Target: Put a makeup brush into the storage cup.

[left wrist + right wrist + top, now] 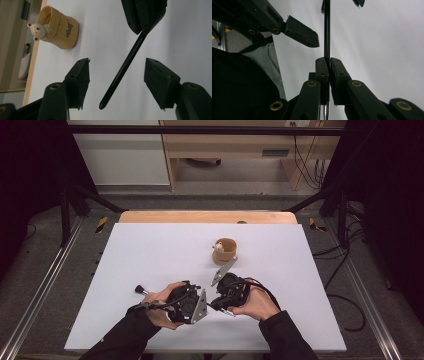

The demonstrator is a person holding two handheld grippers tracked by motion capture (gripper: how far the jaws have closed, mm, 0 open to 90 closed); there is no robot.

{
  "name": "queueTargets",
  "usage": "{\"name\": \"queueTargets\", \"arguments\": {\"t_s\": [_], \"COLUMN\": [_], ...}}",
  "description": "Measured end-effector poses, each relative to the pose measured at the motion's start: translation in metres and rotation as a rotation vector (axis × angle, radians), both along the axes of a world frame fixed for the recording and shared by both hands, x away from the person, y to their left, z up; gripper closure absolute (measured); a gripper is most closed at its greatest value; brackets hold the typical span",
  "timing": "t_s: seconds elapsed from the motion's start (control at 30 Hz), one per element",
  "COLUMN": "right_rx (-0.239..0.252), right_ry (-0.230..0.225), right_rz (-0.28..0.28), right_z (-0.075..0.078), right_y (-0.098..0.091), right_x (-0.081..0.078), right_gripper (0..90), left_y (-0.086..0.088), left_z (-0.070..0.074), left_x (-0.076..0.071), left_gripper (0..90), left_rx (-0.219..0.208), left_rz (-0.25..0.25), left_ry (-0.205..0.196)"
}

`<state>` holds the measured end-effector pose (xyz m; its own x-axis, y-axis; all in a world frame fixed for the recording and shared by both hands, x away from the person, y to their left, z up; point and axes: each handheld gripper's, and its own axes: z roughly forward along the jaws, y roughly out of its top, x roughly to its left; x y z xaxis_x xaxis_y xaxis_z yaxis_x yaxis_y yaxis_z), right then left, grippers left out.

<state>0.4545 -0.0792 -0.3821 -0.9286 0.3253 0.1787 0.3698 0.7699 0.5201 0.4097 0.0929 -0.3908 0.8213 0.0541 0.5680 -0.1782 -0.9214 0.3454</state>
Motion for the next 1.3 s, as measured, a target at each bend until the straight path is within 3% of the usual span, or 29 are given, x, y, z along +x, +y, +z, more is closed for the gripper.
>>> {"name": "queueTargets", "arguments": {"t_s": [0.27,0.57,0.9,1.3], "right_rx": [0.000,-0.006,-0.008,-0.016], "right_ry": [0.009,0.011,0.021,0.025], "right_rz": [0.000,0.010,0.019,0.035], "right_z": [-0.001,-0.002,-0.003,-0.004], "right_y": [0.002,0.003,0.004,0.005], "right_x": [-0.001,-0.001,-0.002,-0.002], "right_gripper": [85.8,85.8,85.8,85.8], "left_y": [-0.005,-0.005,-0.006,-0.006], "left_z": [-0.007,-0.011,-0.015,-0.020], "left_x": [-0.002,-0.005,-0.007,-0.010], "left_gripper": [48.1,60.7,75.6,82.3], "left_rx": [0.048,0.064,0.108,0.151], "left_rz": [-0.025,-0.050,-0.093,-0.141], "left_ry": [-0.042,-0.082,-0.096,-0.091]}}
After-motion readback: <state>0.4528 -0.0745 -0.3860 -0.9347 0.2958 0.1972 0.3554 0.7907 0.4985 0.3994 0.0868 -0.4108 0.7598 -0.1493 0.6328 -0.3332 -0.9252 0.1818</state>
